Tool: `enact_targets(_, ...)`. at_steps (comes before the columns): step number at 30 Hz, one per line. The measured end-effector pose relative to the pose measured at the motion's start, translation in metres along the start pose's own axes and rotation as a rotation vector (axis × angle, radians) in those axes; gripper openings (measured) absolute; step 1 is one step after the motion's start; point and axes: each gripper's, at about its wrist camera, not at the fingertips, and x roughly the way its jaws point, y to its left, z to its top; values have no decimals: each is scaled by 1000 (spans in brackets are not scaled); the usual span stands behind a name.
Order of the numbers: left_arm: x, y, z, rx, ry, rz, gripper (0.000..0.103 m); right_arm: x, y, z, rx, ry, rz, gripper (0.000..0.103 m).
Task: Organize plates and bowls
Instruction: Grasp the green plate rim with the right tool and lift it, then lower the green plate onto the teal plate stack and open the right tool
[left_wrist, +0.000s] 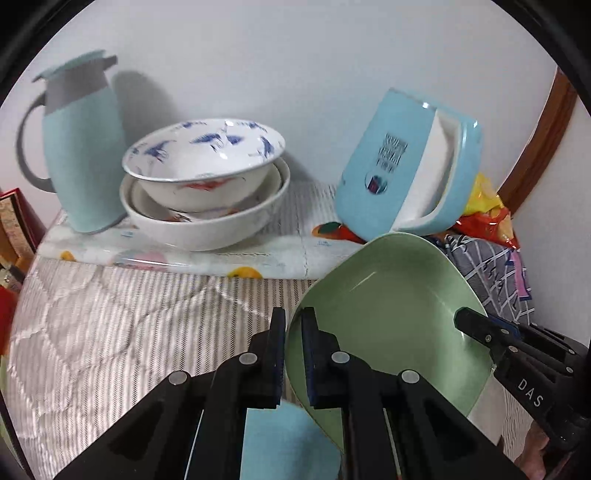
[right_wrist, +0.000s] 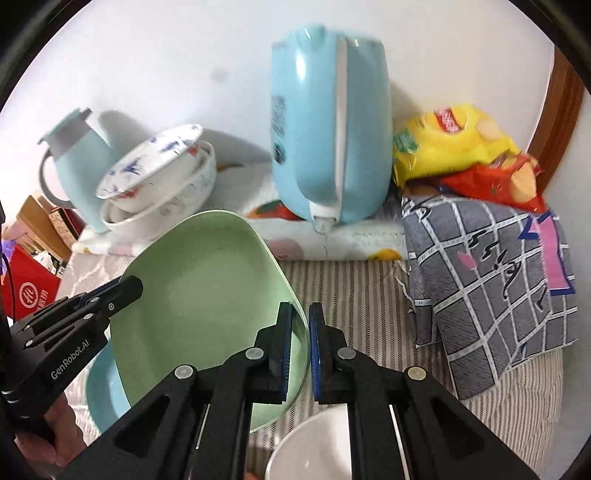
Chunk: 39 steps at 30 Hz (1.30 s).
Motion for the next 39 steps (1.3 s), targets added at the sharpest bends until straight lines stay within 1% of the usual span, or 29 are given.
enact_targets(3, -21, 5, -8, -13, -17, 9, 9, -17, 10, -3, -10, -23, 7, 9)
enact_targets(5, -31, 9, -12, -21, -22, 10, 9, -31, 13, -11, -18, -31, 12, 9)
enact_targets(9, -49, 19, -22, -43, -30, 10, 9, -46, 22, -25, -18, -43, 28, 9)
enact_targets(12, -65, 28, -31, -61, -44, 25, 9, -57, 34, -33, -31, -57, 42, 9)
enact_targets(16, -81, 41, -45, -84, -57, 51, 9, -68, 52, -44, -56, -66, 60, 9)
enact_targets(20, -89, 57, -58, -115, -57, 67, 9, -70, 68, -53, -83, -56, 80, 9)
enact_targets(26, -82, 74, -75, -145, -31, 86, 9, -61, 85, -66, -122, -36, 96, 9)
enact_targets(34, -60, 89, -92, -175, 20, 97, 9, -31, 94, -81, -147, 22, 100, 9)
enact_targets(39, -45, 96, -98, -188, 44, 110, 9, -14, 101, -84, -172, 50, 93, 9)
